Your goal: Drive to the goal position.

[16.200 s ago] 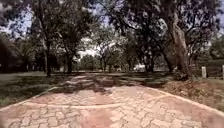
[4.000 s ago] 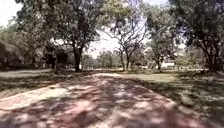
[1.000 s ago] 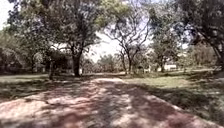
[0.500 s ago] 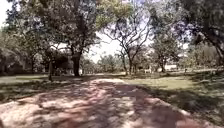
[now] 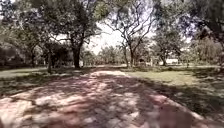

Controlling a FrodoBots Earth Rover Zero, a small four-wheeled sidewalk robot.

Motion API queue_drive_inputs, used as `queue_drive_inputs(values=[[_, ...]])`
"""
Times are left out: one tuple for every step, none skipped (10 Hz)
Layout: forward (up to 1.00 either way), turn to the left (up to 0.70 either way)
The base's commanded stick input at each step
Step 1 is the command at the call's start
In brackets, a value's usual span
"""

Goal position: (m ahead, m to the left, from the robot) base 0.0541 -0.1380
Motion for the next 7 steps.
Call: queue_drive_inputs(values=[[0.70, 0.00], [0.70, 0.00], [0.70, 0.00], [0.70, 0.00], [0.70, 0.00], [0.70, 0.00], [0.70, 0.00]])
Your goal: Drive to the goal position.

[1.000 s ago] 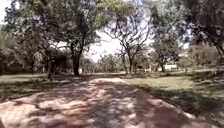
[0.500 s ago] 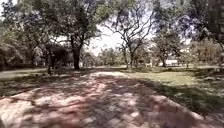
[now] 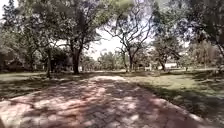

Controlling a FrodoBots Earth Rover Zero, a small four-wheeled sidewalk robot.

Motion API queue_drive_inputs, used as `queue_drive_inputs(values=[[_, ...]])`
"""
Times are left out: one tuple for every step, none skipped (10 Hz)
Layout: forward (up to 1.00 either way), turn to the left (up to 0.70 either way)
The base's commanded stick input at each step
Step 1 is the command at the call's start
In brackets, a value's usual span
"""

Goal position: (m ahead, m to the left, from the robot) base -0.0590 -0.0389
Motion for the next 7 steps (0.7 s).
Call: queue_drive_inputs(values=[[0.70, 0.00], [0.67, 0.00], [0.55, 0.00], [0.44, 0.00], [0.33, 0.00], [0.22, 0.00], [0.11, 0.00]])
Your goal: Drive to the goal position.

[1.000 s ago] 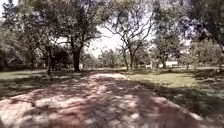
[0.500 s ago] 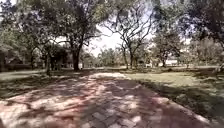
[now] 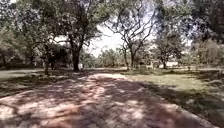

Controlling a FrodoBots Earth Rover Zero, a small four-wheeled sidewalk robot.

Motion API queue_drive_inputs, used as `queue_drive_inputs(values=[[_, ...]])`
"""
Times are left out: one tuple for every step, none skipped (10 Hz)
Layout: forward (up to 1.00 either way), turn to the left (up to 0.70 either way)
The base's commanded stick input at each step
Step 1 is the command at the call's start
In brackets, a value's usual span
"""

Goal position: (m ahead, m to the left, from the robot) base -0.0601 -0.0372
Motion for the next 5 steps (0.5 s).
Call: queue_drive_inputs(values=[[0.00, 0.00], [0.00, 0.00], [0.00, 0.00], [0.00, 0.00], [0.00, 0.00]])
